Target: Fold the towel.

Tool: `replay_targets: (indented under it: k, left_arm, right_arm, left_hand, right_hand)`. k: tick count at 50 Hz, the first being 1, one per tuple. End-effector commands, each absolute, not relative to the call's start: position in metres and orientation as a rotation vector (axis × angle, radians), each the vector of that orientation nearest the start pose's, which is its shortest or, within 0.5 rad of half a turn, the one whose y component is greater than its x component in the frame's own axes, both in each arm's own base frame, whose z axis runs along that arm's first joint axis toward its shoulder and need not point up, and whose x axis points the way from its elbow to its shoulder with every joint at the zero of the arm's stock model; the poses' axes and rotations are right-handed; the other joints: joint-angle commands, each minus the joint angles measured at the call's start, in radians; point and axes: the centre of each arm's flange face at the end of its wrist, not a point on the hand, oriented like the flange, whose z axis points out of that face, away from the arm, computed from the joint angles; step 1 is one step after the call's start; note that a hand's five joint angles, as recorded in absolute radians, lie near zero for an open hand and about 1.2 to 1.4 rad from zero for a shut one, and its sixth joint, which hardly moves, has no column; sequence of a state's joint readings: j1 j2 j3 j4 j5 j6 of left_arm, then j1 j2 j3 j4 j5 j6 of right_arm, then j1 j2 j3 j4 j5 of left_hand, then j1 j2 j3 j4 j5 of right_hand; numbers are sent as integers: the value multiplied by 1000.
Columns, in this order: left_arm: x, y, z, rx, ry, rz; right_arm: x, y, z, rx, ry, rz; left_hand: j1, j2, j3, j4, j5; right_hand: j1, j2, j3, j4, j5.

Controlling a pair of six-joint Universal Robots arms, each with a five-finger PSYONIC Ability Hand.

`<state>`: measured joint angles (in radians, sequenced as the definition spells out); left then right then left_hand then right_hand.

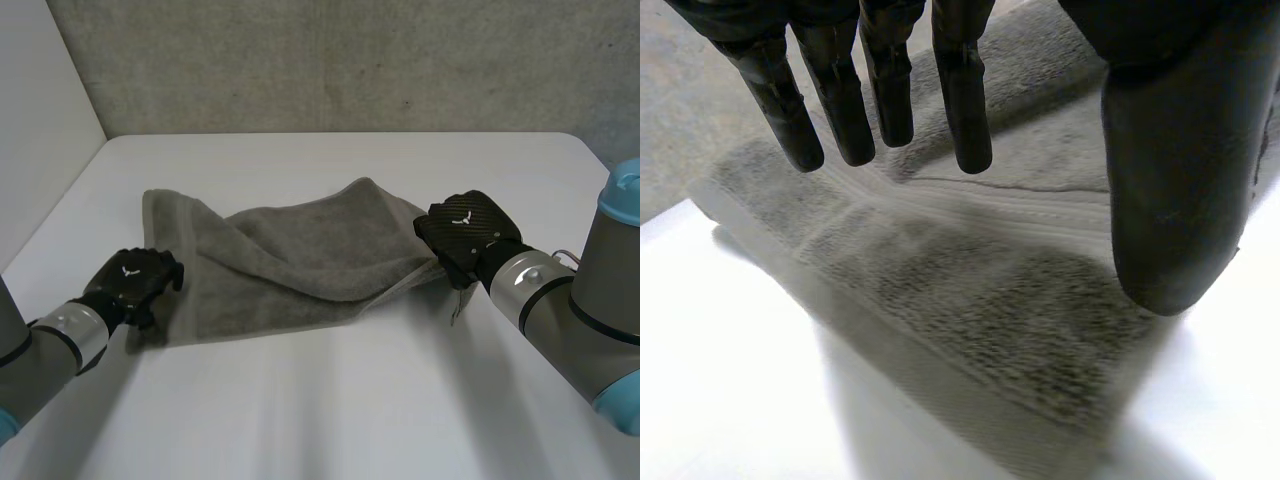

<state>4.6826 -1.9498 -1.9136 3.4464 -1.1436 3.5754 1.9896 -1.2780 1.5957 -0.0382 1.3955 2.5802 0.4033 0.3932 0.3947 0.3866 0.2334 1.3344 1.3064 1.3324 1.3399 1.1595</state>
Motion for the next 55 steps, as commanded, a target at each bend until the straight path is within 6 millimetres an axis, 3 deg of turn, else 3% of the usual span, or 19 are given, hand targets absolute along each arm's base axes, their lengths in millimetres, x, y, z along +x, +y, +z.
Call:
replay_targets:
  k: [1,24,41,55]
  left_arm:
    - [-180,-274,123,1011,2579,-1793]
    - [-180,-298,105,991,2557,-1776]
    - [-177,-322,110,930,2470,-1828]
    - [-181,-326,113,935,2443,-1858]
  right_arm:
    - [271,-247,210,-1302,2097,-1855]
    - [272,-248,207,-1307,2101,-1845]
    - [271,-248,206,-1309,2106,-1840]
    - [271,-248,205,-1314,2104,-1839]
  left_hand:
    - [-2,8,7,15,-7]
    - [7,17,16,24,2]
    - [10,20,18,27,5]
    - [10,20,18,27,5]
  right_hand:
    - [62,90,64,56,62]
    - [62,90,64,56,62]
    - [62,90,64,56,62]
    - [62,90,64,56,62]
